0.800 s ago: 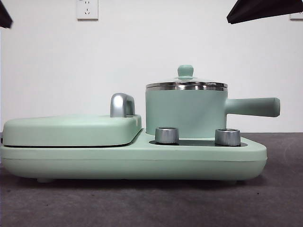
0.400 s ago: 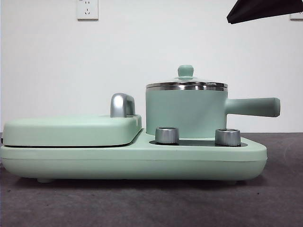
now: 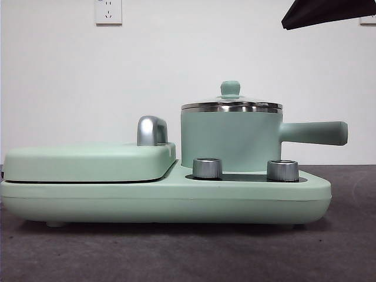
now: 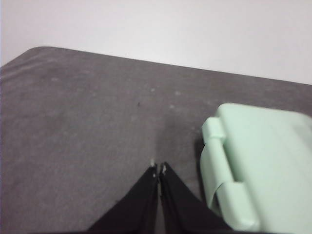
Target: Put the buns in a small steamer
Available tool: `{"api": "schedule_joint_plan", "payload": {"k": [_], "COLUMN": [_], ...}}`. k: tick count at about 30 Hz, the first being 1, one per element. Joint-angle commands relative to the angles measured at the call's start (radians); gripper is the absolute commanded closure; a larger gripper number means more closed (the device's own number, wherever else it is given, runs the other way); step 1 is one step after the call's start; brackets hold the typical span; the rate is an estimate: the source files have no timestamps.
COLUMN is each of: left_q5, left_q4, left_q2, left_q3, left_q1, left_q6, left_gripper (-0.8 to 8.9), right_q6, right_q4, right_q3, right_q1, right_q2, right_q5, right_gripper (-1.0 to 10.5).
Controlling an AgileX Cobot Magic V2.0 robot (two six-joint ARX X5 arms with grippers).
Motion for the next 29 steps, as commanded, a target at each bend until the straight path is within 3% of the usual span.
{"api": "schedule_joint_plan", "payload": {"k": [1, 8, 13, 29], "left_q5": [0.004, 0.004, 0.004, 0.004], "left_q4": [0.044, 0.084, 0.207, 0.239], "left_q2": [-0.055, -0.108, -0.108, -0.108], "left_q3": [-0.068, -0.162, -0.233, -0.232], "left_q1": [0.011, 0.040, 0.050, 0.052], "left_q6": [0.011, 0.010, 0.008, 0.006], "left_gripper": [8.05, 8.05, 8.05, 8.05], "right_q6": [0.011, 0.011, 0.011, 0.011], "right_q4": [0.011, 0.011, 0.011, 0.011], "right_q3": [0.014, 0.014, 0.014, 0.014], "right_q1": [0.005, 0.005, 0.005, 0.004], "right_q2": [0.002, 0.002, 0.002, 0.002], "right_q5": [0.000, 0.000, 0.000, 0.000], "right_gripper": [9.3, 9.3, 9.3, 9.3]}}
